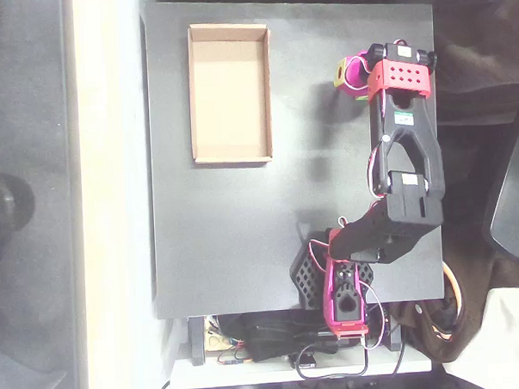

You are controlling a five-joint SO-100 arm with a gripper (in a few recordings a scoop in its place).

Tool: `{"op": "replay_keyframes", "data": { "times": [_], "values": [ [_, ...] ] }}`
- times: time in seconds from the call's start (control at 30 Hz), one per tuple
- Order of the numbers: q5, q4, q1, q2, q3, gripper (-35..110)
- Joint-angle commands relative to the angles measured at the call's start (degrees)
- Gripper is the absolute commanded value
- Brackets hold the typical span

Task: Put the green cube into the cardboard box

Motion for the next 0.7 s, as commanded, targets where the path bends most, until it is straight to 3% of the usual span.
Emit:
{"op": "replay_keyframes", "data": {
  "times": [0.0,0.33,0.67],
  "values": [
    [0.4,0.0,0.7,0.6,0.0,39],
    [0.4,0.0,0.7,0.6,-0.2,38],
    [0.5,0.0,3.0,1.5,-0.7,17]
  ]
}}
